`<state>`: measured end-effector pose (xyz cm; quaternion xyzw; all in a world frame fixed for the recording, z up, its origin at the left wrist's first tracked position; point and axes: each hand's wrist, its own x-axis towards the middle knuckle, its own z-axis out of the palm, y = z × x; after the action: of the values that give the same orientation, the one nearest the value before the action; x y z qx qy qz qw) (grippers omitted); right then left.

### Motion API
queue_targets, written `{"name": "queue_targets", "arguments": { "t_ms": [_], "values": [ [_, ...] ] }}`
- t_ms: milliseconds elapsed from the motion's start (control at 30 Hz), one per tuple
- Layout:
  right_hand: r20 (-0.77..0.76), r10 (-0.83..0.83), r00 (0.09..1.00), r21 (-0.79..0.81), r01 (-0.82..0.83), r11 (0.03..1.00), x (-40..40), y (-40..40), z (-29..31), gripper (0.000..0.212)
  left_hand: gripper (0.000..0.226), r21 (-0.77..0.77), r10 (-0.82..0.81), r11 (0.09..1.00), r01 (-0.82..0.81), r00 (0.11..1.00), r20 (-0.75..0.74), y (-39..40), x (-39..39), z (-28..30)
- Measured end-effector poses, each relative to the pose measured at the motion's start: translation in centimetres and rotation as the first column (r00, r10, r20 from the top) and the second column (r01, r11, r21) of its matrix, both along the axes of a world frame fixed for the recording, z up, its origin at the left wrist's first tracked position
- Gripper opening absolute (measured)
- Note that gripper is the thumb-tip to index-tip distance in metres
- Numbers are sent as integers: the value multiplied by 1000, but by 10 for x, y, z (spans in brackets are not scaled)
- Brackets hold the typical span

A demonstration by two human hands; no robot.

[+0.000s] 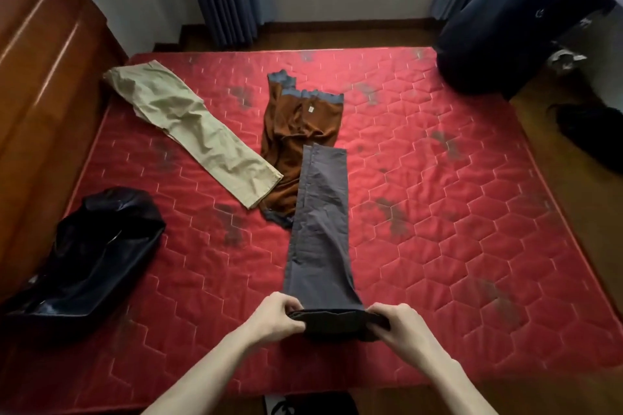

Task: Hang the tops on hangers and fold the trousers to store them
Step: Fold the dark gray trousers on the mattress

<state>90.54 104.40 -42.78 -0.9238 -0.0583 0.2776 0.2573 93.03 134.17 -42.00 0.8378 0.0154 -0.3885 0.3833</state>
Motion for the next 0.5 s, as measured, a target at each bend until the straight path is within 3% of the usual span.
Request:
{"name": "queue_targets", "arguments": {
  "t_ms": [333, 500],
  "values": [
    [-125, -98, 987, 177, 120, 977, 18, -7, -88, 12, 9, -85, 215, 972, -220, 975, -60, -6, -1, -95],
    [-227, -291, 930, 275, 347, 896, 5, 2, -144, 19, 8, -83, 289, 951, -298, 951, -108, -9, -14, -150]
  ]
}}
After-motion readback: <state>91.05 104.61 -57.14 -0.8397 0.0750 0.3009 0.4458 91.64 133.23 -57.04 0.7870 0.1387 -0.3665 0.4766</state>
